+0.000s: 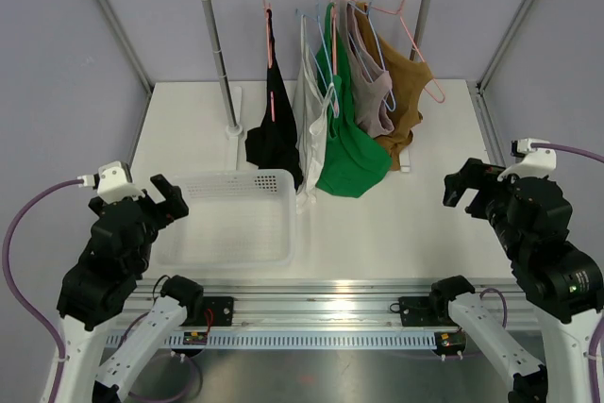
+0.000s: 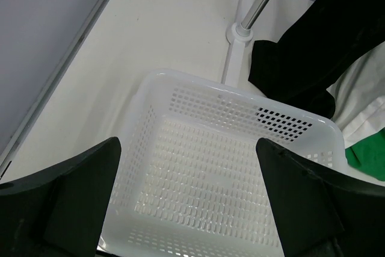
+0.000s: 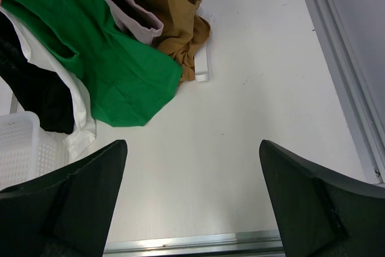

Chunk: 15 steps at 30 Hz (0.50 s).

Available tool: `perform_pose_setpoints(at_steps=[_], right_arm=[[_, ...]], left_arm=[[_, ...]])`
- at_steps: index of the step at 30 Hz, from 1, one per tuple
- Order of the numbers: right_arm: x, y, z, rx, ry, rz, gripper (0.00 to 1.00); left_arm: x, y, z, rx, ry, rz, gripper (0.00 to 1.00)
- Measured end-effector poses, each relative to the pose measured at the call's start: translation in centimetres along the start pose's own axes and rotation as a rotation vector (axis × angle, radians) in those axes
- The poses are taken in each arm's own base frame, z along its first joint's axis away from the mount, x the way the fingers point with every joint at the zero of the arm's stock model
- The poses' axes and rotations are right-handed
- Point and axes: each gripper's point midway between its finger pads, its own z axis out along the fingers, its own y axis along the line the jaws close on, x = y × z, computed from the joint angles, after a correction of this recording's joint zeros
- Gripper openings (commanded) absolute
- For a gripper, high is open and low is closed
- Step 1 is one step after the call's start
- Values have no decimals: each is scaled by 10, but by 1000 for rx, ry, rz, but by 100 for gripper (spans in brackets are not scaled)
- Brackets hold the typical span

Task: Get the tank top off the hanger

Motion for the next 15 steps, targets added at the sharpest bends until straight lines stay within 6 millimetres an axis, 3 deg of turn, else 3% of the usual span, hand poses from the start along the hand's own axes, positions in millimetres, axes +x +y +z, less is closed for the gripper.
perform_pose_setpoints(at_steps=[5, 9, 15], right_arm=[[1, 4, 8, -6, 1, 13, 99], [-4, 14, 26, -26, -9, 9, 99], [-34, 24, 83, 62, -9, -66, 100]], left_arm=[[5, -2, 6, 4, -2, -2, 99], [15, -5, 13, 17, 1, -1, 99], [20, -10, 18, 34, 5, -1, 99]])
